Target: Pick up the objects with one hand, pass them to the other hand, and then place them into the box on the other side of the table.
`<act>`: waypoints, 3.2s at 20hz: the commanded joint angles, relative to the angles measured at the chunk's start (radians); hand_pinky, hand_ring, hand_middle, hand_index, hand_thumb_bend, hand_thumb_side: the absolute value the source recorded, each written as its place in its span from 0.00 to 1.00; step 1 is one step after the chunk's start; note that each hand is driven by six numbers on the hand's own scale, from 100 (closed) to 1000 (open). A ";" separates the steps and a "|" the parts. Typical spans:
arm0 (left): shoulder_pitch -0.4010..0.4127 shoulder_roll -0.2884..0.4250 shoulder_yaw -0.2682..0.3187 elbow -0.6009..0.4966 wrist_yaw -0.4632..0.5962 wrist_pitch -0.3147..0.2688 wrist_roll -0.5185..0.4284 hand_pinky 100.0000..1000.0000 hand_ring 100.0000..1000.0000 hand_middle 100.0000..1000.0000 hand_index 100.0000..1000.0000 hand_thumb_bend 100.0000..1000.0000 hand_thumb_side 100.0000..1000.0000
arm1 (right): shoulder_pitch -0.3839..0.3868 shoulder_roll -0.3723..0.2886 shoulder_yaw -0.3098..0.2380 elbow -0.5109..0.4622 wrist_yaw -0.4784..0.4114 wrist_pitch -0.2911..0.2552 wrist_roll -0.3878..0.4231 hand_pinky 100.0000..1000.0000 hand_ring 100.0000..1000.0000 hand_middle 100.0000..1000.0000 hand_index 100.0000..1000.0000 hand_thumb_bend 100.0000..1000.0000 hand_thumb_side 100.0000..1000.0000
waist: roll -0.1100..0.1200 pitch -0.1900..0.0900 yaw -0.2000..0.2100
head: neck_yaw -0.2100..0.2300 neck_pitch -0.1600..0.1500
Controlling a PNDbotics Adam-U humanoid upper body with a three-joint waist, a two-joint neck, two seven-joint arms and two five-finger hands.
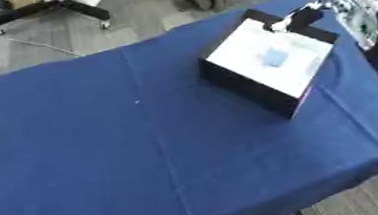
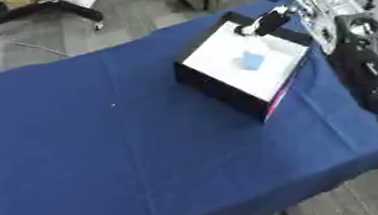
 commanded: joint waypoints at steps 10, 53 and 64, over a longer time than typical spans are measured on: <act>-0.070 0.171 0.109 0.102 -0.384 -0.003 0.122 0.80 0.77 0.75 0.76 0.00 0.51 | 0.224 0.272 0.080 -0.646 -0.119 -0.210 -0.239 0.84 0.83 0.84 0.90 0.34 0.00 | 0.013 -0.001 -0.035 | 0.373 -0.003; -0.422 0.275 0.023 1.089 -1.578 0.114 0.105 0.72 0.62 0.60 0.71 0.45 0.21 | 0.343 0.429 0.206 -0.648 -0.136 -0.269 -0.127 0.83 0.82 0.83 0.89 0.00 0.00 | -0.010 0.045 -0.151 | 0.457 -0.003; -0.417 0.263 0.038 1.106 -1.574 0.160 0.205 0.59 0.38 0.33 0.41 0.09 0.10 | 0.350 0.427 0.205 -0.648 -0.133 -0.269 -0.128 0.83 0.82 0.83 0.88 0.00 0.00 | -0.013 0.048 -0.154 | 0.462 -0.003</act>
